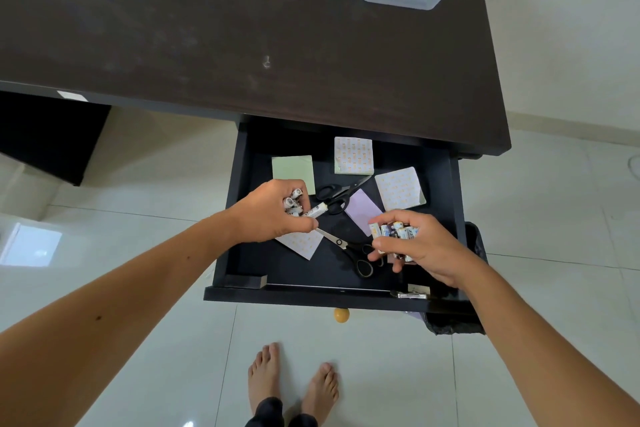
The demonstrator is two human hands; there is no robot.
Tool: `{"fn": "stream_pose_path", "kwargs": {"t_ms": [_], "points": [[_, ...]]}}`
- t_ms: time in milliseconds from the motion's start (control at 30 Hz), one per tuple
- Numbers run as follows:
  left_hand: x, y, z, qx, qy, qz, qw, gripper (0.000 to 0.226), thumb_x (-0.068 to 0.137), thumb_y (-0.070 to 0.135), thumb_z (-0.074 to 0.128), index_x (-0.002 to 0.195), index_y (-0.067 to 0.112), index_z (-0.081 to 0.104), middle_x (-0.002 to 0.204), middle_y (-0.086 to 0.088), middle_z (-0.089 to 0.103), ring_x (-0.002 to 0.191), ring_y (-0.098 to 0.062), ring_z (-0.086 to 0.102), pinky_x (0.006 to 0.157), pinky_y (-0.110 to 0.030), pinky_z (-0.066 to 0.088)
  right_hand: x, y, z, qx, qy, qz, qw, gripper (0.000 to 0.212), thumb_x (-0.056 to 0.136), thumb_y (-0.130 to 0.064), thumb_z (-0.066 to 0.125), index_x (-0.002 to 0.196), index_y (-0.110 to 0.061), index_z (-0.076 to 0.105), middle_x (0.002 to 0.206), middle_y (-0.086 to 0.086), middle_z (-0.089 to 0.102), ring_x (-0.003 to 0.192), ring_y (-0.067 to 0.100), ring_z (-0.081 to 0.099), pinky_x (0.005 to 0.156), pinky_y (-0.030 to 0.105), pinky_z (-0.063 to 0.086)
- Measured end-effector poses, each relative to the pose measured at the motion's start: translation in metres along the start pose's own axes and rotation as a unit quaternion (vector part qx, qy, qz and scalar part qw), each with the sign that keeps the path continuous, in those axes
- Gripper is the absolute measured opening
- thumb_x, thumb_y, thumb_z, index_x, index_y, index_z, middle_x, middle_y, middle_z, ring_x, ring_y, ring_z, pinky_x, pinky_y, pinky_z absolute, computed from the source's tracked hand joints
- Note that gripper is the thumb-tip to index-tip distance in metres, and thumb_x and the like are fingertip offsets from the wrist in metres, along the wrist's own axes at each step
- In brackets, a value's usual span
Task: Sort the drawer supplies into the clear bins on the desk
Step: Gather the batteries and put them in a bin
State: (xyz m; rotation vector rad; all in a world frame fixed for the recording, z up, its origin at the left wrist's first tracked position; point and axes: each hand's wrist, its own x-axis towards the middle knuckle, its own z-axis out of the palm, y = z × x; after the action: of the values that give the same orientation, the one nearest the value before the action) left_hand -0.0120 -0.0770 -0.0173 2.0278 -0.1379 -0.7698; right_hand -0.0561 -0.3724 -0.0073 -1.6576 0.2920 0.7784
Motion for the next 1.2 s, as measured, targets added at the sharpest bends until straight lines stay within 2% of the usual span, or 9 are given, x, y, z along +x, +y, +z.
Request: {"fn": "stream_pose_path", "kwargs": {"t_ms": [100,233,367,467,667,767,867,933,1200], "points": [[-0.006,0.004,-0.003,-0.168,-0.019,-0.034,0.985,0.020,0.091,0.011,0.080,0.106,0.011,0.066,0.079,-0.015,0.068,0.057,-0.019,0.051,0.048,-0.025,0.043,-0.003,-0.010,-0.002,0.025,-0.004,0.011,1.000,0.039,0.094,-0.004,0.076,0.126,-0.026,0.076,0.110,0.017,0.074,0.094,0.033,0.080,0.066,0.030,0.059],[-0.017,0.006,-0.010,-0.262,-0.032,-0.043,0.964,0.023,0.099,0.010,0.071,0.122,0.015,0.071,0.081,-0.011,0.071,0.057,-0.013,0.048,0.047,-0.021,0.036,-0.010,-0.033,-0.005,0.062,-0.007,0.037,0.997,0.023,0.098,-0.009,0.072,0.118,-0.017,0.078,0.091,0.019,0.074,0.076,0.025,0.076,0.061,0.027,0.057],[-0.028,0.015,-0.022,-0.360,0.002,-0.061,0.931,0.025,0.103,0.014,0.066,0.127,0.011,0.069,0.087,-0.009,0.069,0.060,-0.011,0.046,0.047,-0.020,0.034,-0.018,-0.066,-0.008,0.071,-0.023,0.049,0.996,0.020,0.101,-0.014,0.068,0.118,-0.015,0.078,0.097,0.018,0.075,0.087,0.032,0.077,0.057,0.023,0.057],[-0.036,0.031,-0.033,-0.435,0.027,-0.068,0.898,0.026,0.104,0.015,0.063,0.129,0.009,0.068,0.092,-0.008,0.071,0.065,-0.013,0.053,0.046,-0.018,0.036,-0.025,-0.095,-0.008,0.086,-0.050,0.043,0.994,0.026,0.098,-0.016,0.070,0.123,-0.011,0.076,0.102,0.018,0.077,0.092,0.035,0.078,0.062,0.024,0.062],[-0.042,0.059,-0.063,-0.423,0.080,-0.060,0.901,0.030,0.105,0.033,0.061,0.124,0.011,0.069,0.086,-0.002,0.066,0.066,-0.011,0.053,0.045,-0.017,0.035,-0.023,-0.149,0.005,0.107,-0.069,0.006,0.992,0.030,0.091,-0.009,0.075,0.122,-0.010,0.077,0.105,0.021,0.077,0.101,0.042,0.078,0.074,0.030,0.066],[-0.050,0.069,-0.091,-0.425,0.122,-0.058,0.895,0.029,0.104,0.037,0.062,0.116,0.012,0.072,0.086,-0.002,0.072,0.069,-0.012,0.063,0.045,-0.017,0.039,-0.013,-0.174,0.018,0.103,-0.073,-0.005,0.992,0.029,0.094,-0.006,0.075,0.123,-0.008,0.076,0.108,0.024,0.077,0.105,0.044,0.077,0.081,0.034,0.067],[-0.057,0.074,-0.123,-0.443,0.155,-0.060,0.881,0.027,0.103,0.035,0.065,0.113,0.013,0.075,0.096,-0.002,0.080,0.088,-0.015,0.079,0.055,-0.019,0.049,0.002,-0.202,0.037,0.100,-0.085,-0.011,0.991,0.029,0.094,-0.006,0.074,0.123,-0.008,0.076,0.110,0.024,0.076,0.107,0.044,0.077,0.085,0.037,0.067],[-0.059,0.072,-0.146,-0.458,0.171,-0.065,0.870,0.026,0.101,0.034,0.068,0.114,0.012,0.076,0.103,-0.003,0.082,0.098,-0.017,0.080,0.064,-0.023,0.051,0.016,-0.222,0.053,0.105,-0.094,-0.014,0.990,0.032,0.094,-0.005,0.074,0.125,-0.008,0.075,0.108,0.023,0.076,0.108,0.045,0.076,0.084,0.037,0.067],[-0.040,0.054,-0.247,-0.471,0.219,-0.073,0.852,0.022,0.099,0.029,0.072,0.119,0.019,0.077,0.106,-0.006,0.082,0.084,-0.015,0.080,0.066,-0.024,0.060,0.092,-0.305,0.121,0.118,-0.091,-0.018,0.989,0.042,0.084,-0.008,0.079,0.124,0.002,0.071,0.108,0.026,0.076,0.106,0.044,0.077,0.083,0.039,0.067]]}}
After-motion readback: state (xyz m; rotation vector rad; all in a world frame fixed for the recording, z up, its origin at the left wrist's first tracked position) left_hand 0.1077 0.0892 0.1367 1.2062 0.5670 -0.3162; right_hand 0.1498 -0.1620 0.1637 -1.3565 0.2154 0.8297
